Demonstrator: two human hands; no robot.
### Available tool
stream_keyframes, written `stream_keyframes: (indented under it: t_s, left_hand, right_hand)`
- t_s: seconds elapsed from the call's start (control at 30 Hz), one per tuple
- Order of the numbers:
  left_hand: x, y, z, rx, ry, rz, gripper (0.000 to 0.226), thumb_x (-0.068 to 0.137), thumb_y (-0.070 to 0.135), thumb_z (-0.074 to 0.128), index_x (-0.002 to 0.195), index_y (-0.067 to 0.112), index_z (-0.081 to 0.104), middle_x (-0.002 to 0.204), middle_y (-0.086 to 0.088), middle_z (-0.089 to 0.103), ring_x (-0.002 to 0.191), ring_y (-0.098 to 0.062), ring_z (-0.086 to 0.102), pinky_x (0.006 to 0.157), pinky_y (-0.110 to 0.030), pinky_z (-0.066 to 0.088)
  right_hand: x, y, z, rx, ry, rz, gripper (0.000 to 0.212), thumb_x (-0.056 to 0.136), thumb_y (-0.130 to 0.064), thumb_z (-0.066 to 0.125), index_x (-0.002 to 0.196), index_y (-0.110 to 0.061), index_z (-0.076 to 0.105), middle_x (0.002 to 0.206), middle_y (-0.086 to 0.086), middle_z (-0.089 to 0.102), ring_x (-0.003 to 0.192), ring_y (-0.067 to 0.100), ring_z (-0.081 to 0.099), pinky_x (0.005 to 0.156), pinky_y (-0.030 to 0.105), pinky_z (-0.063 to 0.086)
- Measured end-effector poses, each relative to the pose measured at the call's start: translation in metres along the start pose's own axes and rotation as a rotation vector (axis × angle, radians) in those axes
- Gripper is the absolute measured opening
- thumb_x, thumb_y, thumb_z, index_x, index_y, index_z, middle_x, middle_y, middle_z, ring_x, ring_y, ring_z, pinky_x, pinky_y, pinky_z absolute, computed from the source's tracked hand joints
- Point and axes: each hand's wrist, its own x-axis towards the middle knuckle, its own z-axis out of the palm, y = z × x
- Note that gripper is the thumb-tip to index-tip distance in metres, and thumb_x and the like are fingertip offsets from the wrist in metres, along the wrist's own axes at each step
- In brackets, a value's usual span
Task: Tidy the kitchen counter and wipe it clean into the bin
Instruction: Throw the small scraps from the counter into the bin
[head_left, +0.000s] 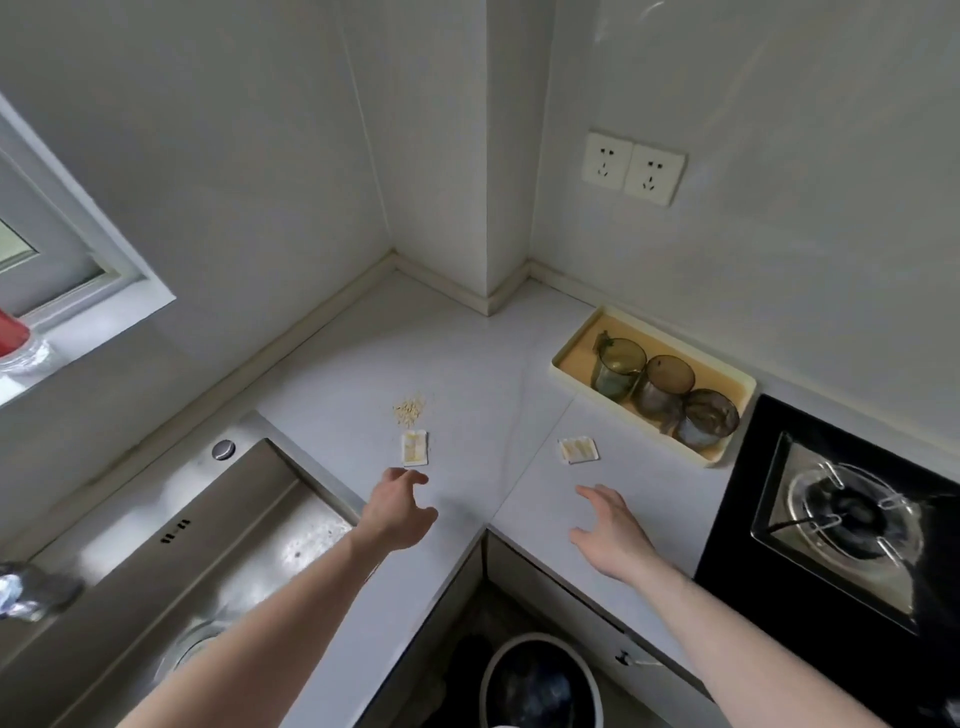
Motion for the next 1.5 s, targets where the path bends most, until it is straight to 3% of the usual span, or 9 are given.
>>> stream_keyframes:
  t_s: [0.3, 0.5, 0.7, 0.93, 1.07, 1.17, 1.27, 1.4, 1.5]
  left_hand:
    - [0.072, 0.002, 0.014, 0.165, -0.189, 0.042, 0.06, 0.09, 0.046, 0.062, 0.146, 0.038, 0.043, 0.158, -0.006, 0.018, 0.139, -0.036, 0.028, 0.112, -0.046, 0.042]
    - [0.07, -0.012, 0.025, 0.287, -0.147, 0.061, 0.08, 0.089, 0.055, 0.058, 0.153, 0.02, 0.025, 0.159, -0.002, 0.016, 0.139, -0.031, 0.03, 0.111, -0.049, 0.042]
    - [0.065, -0.019, 0.021, 0.267, -0.144, 0.061, 0.081, 0.094, 0.051, 0.056, 0.156, 0.009, 0.024, 0.161, -0.005, 0.019, 0.142, -0.03, 0.031, 0.115, -0.047, 0.038]
    - [0.055, -0.037, 0.025, 0.212, -0.114, 0.083, 0.076, 0.088, 0.042, 0.059, 0.156, 0.023, 0.029, 0.165, -0.004, 0.008, 0.142, -0.032, 0.035, 0.115, -0.046, 0.04]
    - [0.052, -0.031, 0.027, 0.252, -0.143, 0.027, 0.084, 0.095, 0.045, 0.055, 0.162, 0.018, 0.01, 0.17, 0.0, -0.002, 0.152, -0.031, 0.017, 0.118, -0.048, 0.037]
    - [0.051, -0.026, 0.028, 0.288, -0.118, -0.014, 0.078, 0.098, 0.042, 0.052, 0.16, 0.012, 0.015, 0.169, 0.002, 0.005, 0.148, -0.029, 0.021, 0.112, -0.049, 0.042]
    - [0.042, -0.02, 0.026, 0.184, -0.068, -0.025, 0.073, 0.099, 0.041, 0.052, 0.156, 0.007, 0.023, 0.166, -0.004, 0.014, 0.142, -0.033, 0.029, 0.111, -0.049, 0.042]
    - [-0.006, -0.004, 0.038, 0.013, 0.147, 0.14, 0.07, 0.1, 0.035, 0.055, 0.155, 0.001, 0.029, 0.164, -0.009, 0.024, 0.142, -0.036, 0.035, 0.116, -0.045, 0.035]
    - [-0.067, 0.005, 0.059, -0.128, 0.168, 0.199, 0.067, 0.1, 0.031, 0.056, 0.158, 0.007, 0.03, 0.164, -0.001, 0.026, 0.148, -0.025, 0.031, 0.122, -0.041, 0.029]
  right_hand:
    - [0.069, -0.018, -0.006, -0.177, -0.002, 0.097, 0.069, 0.099, -0.034, 0.056, 0.159, -0.026, 0.024, 0.169, -0.007, -0.001, 0.153, 0.025, 0.017, 0.117, 0.038, 0.031]
    - [0.104, -0.026, 0.009, -0.177, -0.068, 0.134, 0.067, 0.098, -0.037, 0.055, 0.158, -0.024, 0.03, 0.169, -0.007, -0.005, 0.156, 0.023, 0.011, 0.122, 0.037, 0.027]
    - [0.106, -0.029, 0.021, -0.327, -0.086, 0.231, 0.089, 0.093, -0.049, 0.053, 0.162, -0.013, 0.009, 0.169, -0.003, -0.01, 0.154, 0.031, 0.01, 0.121, 0.043, 0.026]
    - [0.046, -0.02, 0.027, 0.015, 0.023, 0.085, 0.071, 0.096, -0.036, 0.06, 0.157, -0.014, 0.032, 0.165, -0.006, 0.019, 0.152, 0.015, 0.023, 0.121, 0.032, 0.025]
    - [-0.035, 0.009, 0.056, 0.276, 0.112, 0.034, 0.059, 0.094, -0.026, 0.064, 0.15, -0.021, 0.045, 0.144, -0.022, 0.037, 0.136, 0.001, 0.042, 0.113, 0.027, 0.039]
    - [-0.086, 0.039, 0.082, 0.393, 0.121, 0.087, 0.06, 0.092, -0.023, 0.066, 0.149, -0.027, 0.047, 0.144, -0.026, 0.041, 0.127, -0.01, 0.046, 0.102, 0.021, 0.047]
    - [-0.118, 0.061, 0.099, 0.476, 0.121, 0.146, 0.06, 0.091, -0.017, 0.068, 0.147, -0.027, 0.049, 0.143, -0.021, 0.046, 0.12, -0.006, 0.053, 0.086, 0.011, 0.049]
    - [-0.142, 0.088, 0.109, 0.487, 0.102, 0.209, 0.053, 0.091, -0.022, 0.07, 0.142, -0.026, 0.056, 0.142, -0.016, 0.049, 0.115, -0.004, 0.057, 0.094, 0.016, 0.043]
    - [-0.152, 0.106, 0.112, 0.481, 0.059, 0.234, 0.054, 0.092, -0.022, 0.069, 0.143, -0.02, 0.054, 0.142, -0.014, 0.048, 0.114, 0.004, 0.058, 0.091, 0.016, 0.044]
